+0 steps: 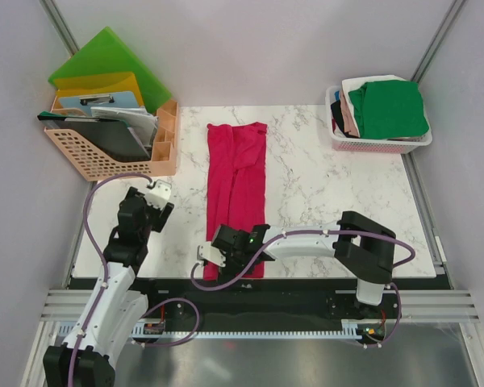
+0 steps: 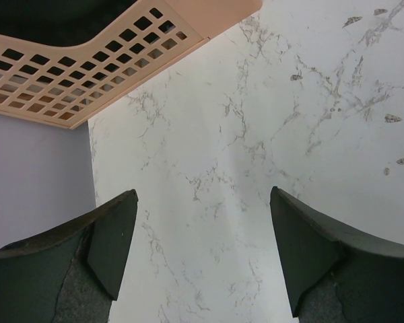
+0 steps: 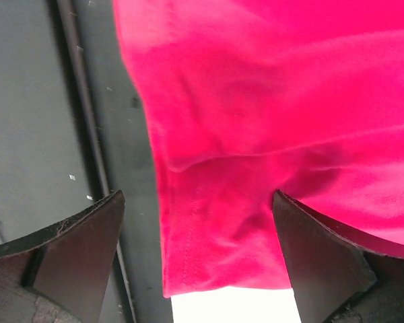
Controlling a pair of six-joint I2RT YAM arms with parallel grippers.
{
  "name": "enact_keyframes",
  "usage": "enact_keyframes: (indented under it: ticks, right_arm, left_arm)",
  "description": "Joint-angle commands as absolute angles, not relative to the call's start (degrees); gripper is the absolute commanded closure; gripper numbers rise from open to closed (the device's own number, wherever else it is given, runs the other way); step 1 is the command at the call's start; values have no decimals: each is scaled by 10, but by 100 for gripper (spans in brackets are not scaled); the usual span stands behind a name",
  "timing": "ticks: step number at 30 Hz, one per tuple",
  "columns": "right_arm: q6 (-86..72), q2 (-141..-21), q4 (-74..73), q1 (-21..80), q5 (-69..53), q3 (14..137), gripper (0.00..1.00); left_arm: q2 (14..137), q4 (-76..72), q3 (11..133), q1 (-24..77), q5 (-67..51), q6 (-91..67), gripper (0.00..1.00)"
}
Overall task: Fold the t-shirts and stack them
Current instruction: Grab the bottom of the folded rectangular tshirt with right arm
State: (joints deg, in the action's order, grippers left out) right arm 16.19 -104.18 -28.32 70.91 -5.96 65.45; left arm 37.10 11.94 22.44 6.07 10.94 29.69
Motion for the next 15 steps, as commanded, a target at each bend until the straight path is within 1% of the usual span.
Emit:
enact_keyframes:
  ticks: [1, 7, 8, 10, 11, 12, 14, 15]
  right_arm:
    - [139, -1041, -249, 729, -56, 650, 2]
    - [131, -1069, -236, 753, -58, 650, 2]
    - [130, -1072, -235, 756, -53, 650, 3]
    - [128, -1079, -233, 756, -47, 650, 15]
    - [128, -1079, -232, 756, -43, 649, 23]
    - [128, -1080, -235, 755, -41, 649, 37]
    - [130, -1077, -235, 756, -38, 645, 46]
    - [131, -1073, -235, 756, -38, 643, 55]
  left_arm:
    - [373, 84, 220, 56, 122, 310, 14]
    - [387, 71, 209, 56, 124, 308, 14]
    - [388, 68, 208, 56, 125, 308, 14]
    - [389, 66, 207, 56, 128, 313, 14]
    - [389, 65, 207, 56, 128, 315, 14]
    - [388, 66, 207, 56, 128, 319, 14]
    - [385, 64, 206, 56, 129, 321, 14]
    - [384, 63, 206, 56, 129, 323, 13]
